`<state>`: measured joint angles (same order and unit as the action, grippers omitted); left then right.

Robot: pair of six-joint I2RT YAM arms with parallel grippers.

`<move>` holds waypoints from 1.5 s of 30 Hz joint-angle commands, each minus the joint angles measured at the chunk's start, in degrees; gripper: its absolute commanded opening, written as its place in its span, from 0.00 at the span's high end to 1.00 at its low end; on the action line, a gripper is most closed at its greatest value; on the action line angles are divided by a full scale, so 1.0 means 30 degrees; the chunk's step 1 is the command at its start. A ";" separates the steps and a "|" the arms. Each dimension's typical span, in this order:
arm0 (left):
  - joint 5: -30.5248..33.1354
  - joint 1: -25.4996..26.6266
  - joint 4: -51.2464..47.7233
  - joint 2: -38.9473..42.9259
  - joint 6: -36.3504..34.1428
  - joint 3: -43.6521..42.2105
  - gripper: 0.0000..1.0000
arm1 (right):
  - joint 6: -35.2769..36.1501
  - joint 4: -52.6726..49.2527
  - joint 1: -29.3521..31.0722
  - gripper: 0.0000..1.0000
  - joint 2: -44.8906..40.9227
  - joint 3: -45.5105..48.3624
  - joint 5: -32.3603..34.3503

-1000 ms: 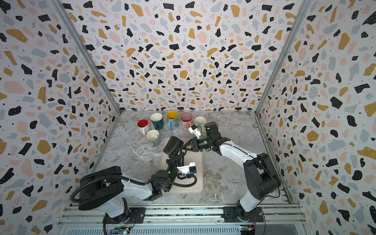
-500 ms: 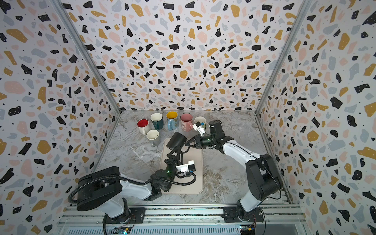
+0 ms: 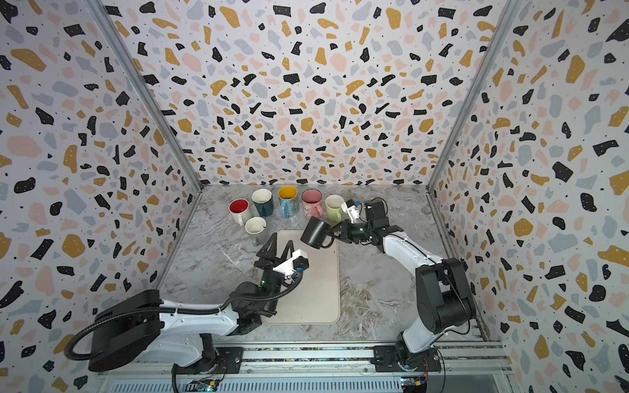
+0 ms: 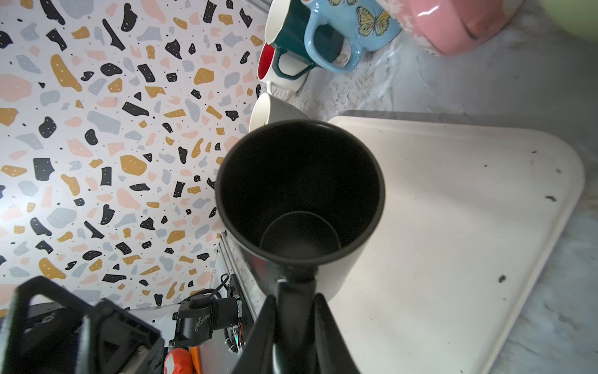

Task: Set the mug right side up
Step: 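Open the left gripper and draw it back while the right gripper carries the mug, then lower the black mug beside the light green mug with the right gripper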

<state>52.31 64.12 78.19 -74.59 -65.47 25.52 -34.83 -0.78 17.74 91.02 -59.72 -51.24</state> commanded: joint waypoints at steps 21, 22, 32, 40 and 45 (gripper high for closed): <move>-0.0190 -0.3976 -1.3725 0.5390 1.5495 0.4523 0.38 | 0.3398 -0.0669 -0.0756 1.00 -0.1410 -0.1098 0.4434; -0.0457 -0.4317 -1.4560 0.5478 1.6228 0.4821 0.38 | 0.3488 -0.0688 -0.0782 1.00 -0.1431 -0.1127 0.4695; -0.4839 -0.7972 -1.9634 0.5896 2.1811 0.6614 0.38 | 0.4481 -0.0964 -0.0976 1.00 -0.2021 -0.1120 0.7110; -0.7828 -1.0194 -2.2216 0.5133 2.3907 0.7850 0.37 | 0.5635 -0.2075 -0.1166 1.00 -0.2533 -0.1063 0.9815; -0.9432 -1.1268 -2.3117 0.4471 2.4720 0.8417 0.37 | 0.6327 -0.2408 -0.1252 1.00 -0.2925 -0.0696 1.2073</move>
<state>28.51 31.68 10.41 -60.47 5.65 48.71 -18.28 -10.00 14.35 86.28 -60.12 -19.46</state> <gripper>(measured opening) 0.635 0.195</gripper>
